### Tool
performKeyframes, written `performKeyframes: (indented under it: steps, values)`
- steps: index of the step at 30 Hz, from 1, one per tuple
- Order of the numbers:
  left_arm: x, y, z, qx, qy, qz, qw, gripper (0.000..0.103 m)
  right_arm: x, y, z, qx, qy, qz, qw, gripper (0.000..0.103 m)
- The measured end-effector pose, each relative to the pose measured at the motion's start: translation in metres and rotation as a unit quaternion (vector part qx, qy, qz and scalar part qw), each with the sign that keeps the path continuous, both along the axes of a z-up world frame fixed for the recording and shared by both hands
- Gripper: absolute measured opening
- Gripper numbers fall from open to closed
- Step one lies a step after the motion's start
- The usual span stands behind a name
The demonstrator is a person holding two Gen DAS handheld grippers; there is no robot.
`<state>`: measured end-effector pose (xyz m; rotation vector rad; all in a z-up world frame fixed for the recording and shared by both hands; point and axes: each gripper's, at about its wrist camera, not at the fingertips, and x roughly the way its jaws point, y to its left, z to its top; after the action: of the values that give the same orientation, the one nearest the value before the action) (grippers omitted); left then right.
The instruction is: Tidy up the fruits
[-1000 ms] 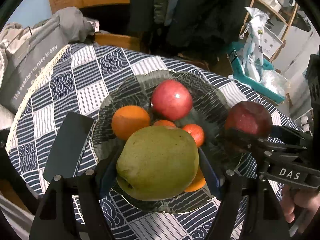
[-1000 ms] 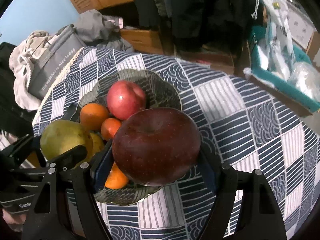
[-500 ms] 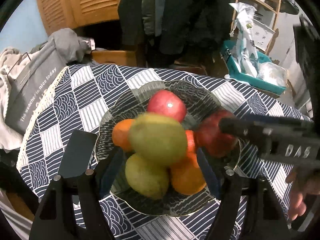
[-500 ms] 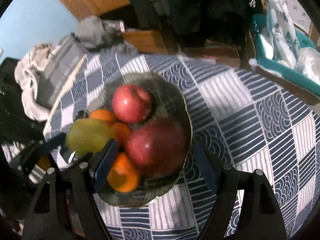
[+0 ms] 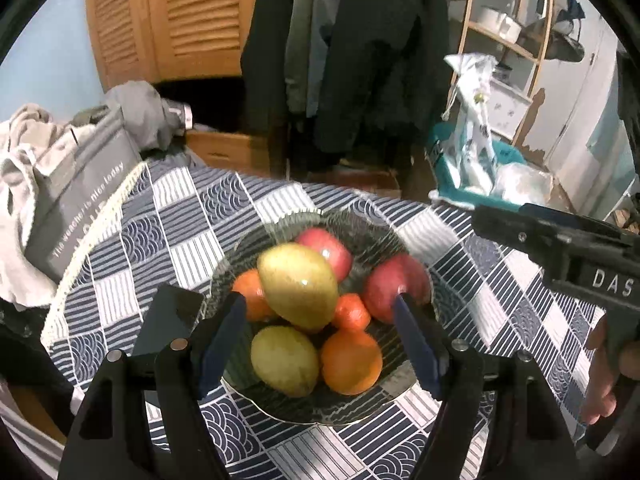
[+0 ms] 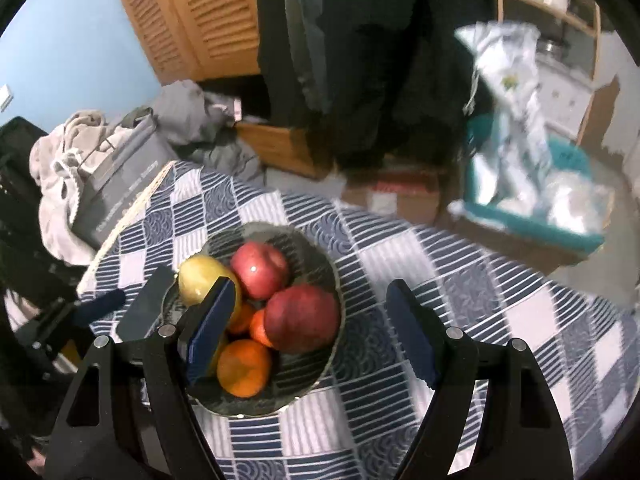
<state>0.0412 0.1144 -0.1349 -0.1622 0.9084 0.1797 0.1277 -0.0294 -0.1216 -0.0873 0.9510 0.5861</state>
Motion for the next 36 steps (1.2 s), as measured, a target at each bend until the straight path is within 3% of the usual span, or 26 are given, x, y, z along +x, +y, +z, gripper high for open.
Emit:
performKeyframes:
  steps: [14, 17, 36]
  values:
    - [-0.021, -0.021, 0.068, 0.022, -0.082, -0.026, 0.9961, 0.081, -0.04, -0.035, 0.065, -0.011, -0.101, -0.031, 0.994, 0.08]
    - [-0.027, -0.025, 0.081, 0.029, -0.1, -0.031, 0.9941, 0.087, -0.048, -0.043, 0.076, -0.013, -0.116, -0.037, 0.992, 0.08]
    - [-0.047, -0.036, 0.126, 0.041, -0.149, -0.028, 0.9876, 0.102, -0.079, -0.085, 0.12, 0.006, -0.171, -0.06, 0.983, 0.083]
